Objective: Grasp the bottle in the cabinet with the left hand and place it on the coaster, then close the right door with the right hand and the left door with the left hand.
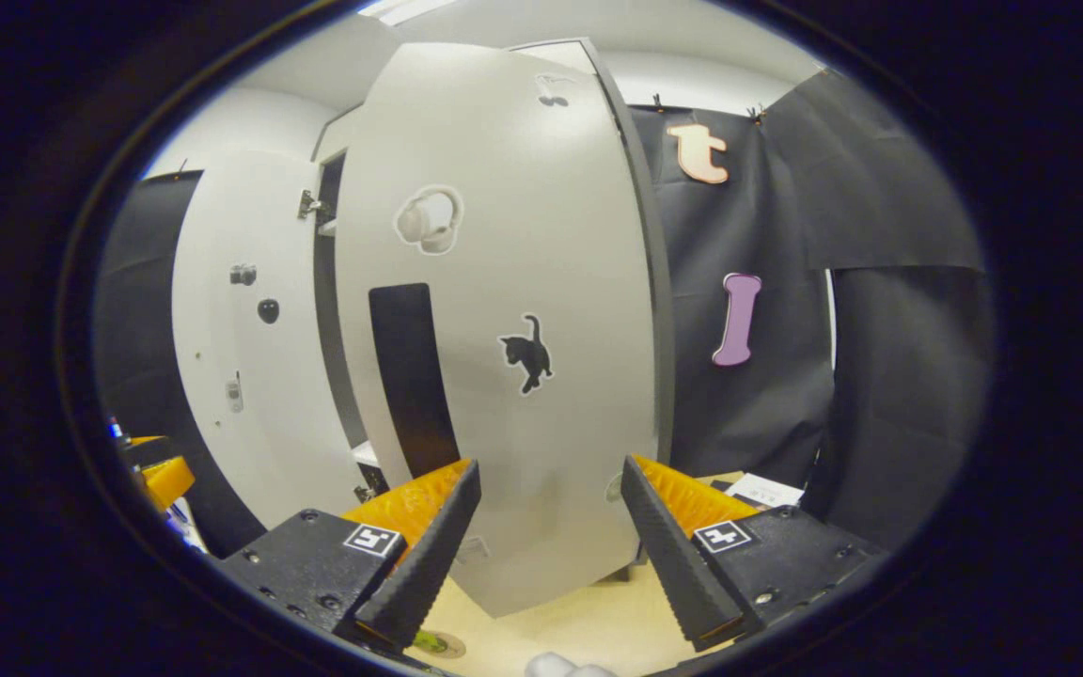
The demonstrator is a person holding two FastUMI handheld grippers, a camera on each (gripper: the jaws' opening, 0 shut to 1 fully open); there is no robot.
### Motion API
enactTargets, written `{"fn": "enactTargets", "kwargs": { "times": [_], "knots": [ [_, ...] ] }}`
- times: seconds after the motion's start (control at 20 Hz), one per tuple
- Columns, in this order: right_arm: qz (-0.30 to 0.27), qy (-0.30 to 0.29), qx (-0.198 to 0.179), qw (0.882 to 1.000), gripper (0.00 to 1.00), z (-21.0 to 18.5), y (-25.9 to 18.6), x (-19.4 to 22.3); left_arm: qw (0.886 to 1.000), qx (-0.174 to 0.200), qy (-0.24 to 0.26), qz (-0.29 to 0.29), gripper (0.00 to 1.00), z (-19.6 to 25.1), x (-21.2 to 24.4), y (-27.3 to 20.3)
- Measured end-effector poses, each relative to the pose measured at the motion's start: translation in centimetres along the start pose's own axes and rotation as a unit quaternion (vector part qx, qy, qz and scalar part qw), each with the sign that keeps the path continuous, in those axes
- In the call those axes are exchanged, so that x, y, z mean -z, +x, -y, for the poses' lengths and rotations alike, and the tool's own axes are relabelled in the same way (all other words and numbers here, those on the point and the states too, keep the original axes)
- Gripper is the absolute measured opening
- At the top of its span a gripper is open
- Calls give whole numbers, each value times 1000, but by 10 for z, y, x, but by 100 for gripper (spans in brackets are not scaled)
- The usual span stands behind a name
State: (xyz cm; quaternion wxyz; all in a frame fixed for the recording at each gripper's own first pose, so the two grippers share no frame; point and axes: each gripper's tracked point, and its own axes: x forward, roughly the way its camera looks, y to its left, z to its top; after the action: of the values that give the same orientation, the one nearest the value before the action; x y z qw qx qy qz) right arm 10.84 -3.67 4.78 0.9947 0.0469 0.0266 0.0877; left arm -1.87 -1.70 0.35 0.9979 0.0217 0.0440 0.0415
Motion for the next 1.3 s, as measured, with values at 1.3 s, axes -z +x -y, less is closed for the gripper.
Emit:
{"fn": "enactTargets", "kwargs": {
  "times": [1.3],
  "knots": [
    [-34, -16, 33, 999, 95, -54, -95, 68, 995, -86, 26, 37, 96, -193, -36, 57]
  ]
}}
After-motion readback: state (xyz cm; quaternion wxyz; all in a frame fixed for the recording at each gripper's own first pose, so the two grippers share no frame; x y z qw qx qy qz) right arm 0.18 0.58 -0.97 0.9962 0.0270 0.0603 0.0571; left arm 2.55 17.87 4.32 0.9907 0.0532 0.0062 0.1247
